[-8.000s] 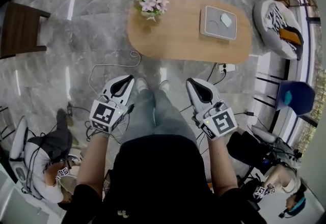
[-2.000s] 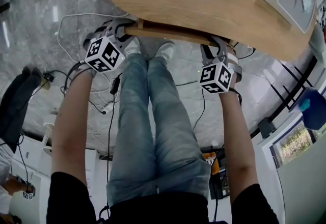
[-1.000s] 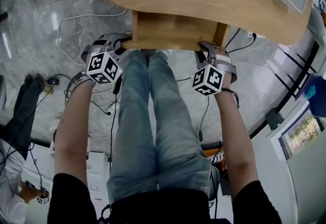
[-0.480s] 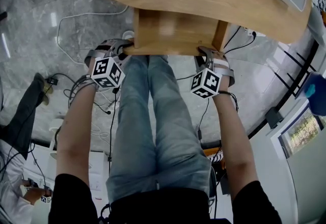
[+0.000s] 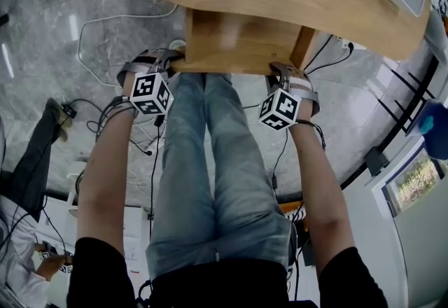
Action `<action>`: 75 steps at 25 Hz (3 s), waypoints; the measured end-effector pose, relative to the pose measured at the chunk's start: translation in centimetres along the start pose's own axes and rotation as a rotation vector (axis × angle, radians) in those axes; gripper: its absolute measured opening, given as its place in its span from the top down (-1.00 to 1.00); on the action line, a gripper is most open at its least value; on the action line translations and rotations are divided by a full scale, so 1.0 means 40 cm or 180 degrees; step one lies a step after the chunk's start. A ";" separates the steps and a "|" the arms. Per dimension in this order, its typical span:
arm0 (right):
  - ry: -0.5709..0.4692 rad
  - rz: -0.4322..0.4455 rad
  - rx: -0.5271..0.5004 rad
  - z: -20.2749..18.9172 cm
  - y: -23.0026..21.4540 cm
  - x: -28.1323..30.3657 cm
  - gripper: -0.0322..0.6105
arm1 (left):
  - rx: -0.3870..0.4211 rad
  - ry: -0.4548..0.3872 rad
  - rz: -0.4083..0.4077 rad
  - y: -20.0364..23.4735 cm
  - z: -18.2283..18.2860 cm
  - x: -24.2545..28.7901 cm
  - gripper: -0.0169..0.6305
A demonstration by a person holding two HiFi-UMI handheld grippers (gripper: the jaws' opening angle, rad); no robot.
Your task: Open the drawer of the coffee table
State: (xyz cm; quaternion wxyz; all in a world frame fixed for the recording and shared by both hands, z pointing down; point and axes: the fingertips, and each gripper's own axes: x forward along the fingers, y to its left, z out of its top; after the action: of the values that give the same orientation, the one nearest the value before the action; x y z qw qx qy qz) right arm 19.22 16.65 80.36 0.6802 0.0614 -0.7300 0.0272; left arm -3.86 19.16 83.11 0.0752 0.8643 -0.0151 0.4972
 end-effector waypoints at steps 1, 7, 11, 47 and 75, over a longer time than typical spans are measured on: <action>0.0002 0.0003 -0.0006 0.000 0.000 0.002 0.60 | 0.0001 -0.0004 0.0009 0.000 -0.001 0.001 0.63; -0.0031 -0.0018 0.0059 0.000 -0.003 0.004 0.58 | -0.0086 -0.0038 0.0015 0.002 -0.001 0.002 0.60; -0.0030 0.0005 0.0131 0.002 -0.001 0.007 0.55 | -0.0138 0.0017 -0.0109 -0.011 -0.007 0.000 0.56; -0.0934 -0.0361 0.1701 0.161 -0.141 -0.649 0.44 | -0.1153 -0.0723 0.0546 0.027 0.336 -0.555 0.41; -0.2757 -0.0974 0.2401 0.365 -0.280 -1.517 0.88 | -0.1183 -0.2368 0.1353 0.121 0.870 -1.431 0.45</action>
State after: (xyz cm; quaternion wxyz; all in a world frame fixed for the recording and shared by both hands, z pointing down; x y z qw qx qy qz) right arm 10.28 6.93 18.36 0.2478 0.4089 -0.8638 0.1587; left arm -3.43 6.56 17.13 0.1147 0.9334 -0.3066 0.1467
